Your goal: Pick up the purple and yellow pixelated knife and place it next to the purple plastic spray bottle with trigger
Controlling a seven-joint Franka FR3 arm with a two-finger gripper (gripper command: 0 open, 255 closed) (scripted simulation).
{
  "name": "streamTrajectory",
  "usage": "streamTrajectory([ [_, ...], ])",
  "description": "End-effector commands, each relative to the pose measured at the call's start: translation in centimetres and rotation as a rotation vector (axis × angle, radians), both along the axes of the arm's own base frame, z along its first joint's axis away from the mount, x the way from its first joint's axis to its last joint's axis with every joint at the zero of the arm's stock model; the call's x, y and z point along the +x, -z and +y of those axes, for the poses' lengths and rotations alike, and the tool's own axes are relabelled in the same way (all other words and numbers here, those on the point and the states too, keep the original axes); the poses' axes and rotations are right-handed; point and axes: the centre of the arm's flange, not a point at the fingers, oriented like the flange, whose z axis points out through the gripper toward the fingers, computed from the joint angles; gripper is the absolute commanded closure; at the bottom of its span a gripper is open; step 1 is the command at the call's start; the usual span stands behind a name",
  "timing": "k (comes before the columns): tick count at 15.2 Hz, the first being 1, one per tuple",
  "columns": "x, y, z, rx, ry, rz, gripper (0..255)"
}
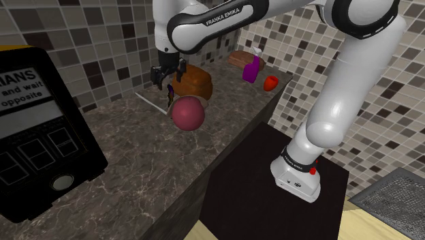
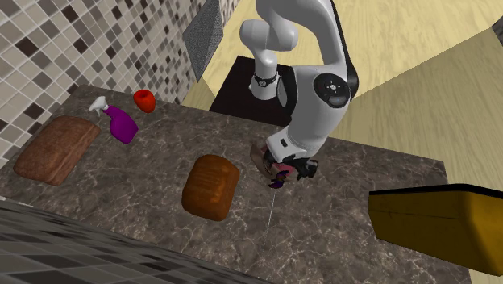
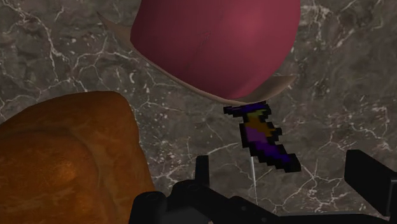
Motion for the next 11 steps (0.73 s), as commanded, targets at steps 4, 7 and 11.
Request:
streamTrajectory([
  [4,0.12,0.79,-0.07,0.0,0.0,-0.001,0],
  [7,0.12,0.79,-0.07,0.0,0.0,-0.001,0],
  [11,0.11,0.79,-0.07,0.0,0.0,0.0,255],
])
